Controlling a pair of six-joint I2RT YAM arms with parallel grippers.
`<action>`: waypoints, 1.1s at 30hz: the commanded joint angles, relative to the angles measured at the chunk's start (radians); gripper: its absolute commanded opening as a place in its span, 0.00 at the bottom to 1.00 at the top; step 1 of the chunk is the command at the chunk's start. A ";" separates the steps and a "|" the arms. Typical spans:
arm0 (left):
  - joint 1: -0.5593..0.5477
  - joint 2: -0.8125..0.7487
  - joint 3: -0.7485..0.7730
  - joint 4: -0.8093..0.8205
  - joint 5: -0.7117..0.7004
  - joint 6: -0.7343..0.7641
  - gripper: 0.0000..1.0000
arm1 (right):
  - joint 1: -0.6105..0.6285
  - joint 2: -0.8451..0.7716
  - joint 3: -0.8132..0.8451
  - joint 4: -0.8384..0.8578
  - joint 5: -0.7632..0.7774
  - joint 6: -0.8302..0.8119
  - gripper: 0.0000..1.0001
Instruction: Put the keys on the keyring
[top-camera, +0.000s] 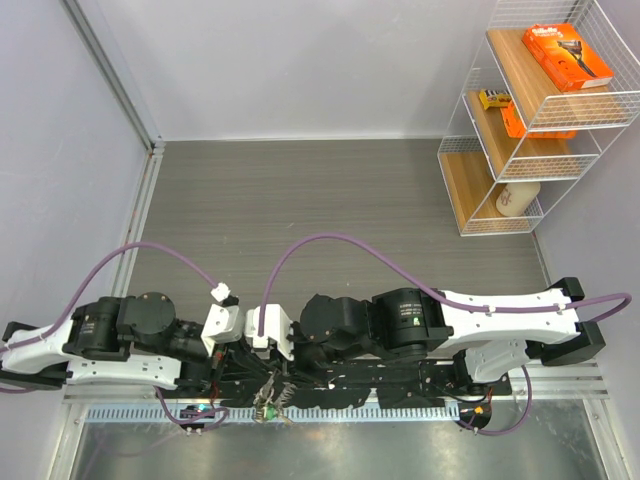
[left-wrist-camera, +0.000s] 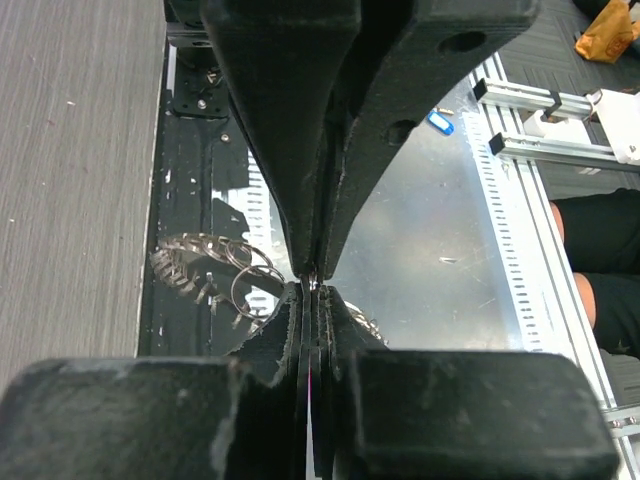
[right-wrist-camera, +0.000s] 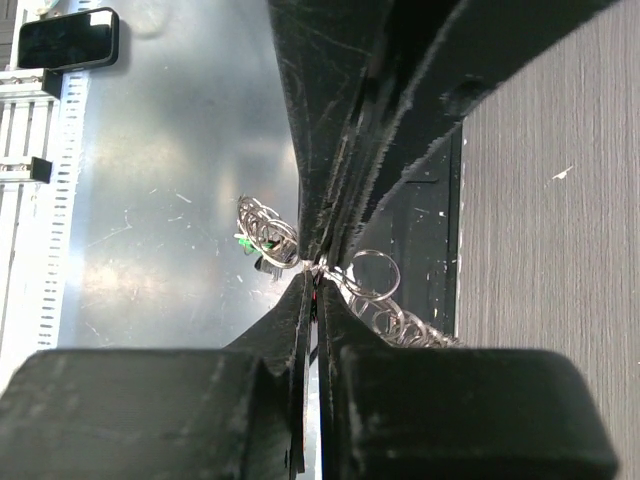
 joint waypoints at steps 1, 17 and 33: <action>0.000 0.022 0.021 -0.012 0.006 0.023 0.00 | -0.002 -0.040 0.054 0.090 0.010 0.007 0.05; 0.000 -0.123 -0.080 0.204 -0.124 0.086 0.00 | 0.000 -0.218 -0.085 0.235 0.051 -0.034 0.35; 0.000 -0.192 -0.137 0.394 -0.146 0.092 0.00 | 0.001 -0.210 -0.104 0.214 0.137 -0.083 0.36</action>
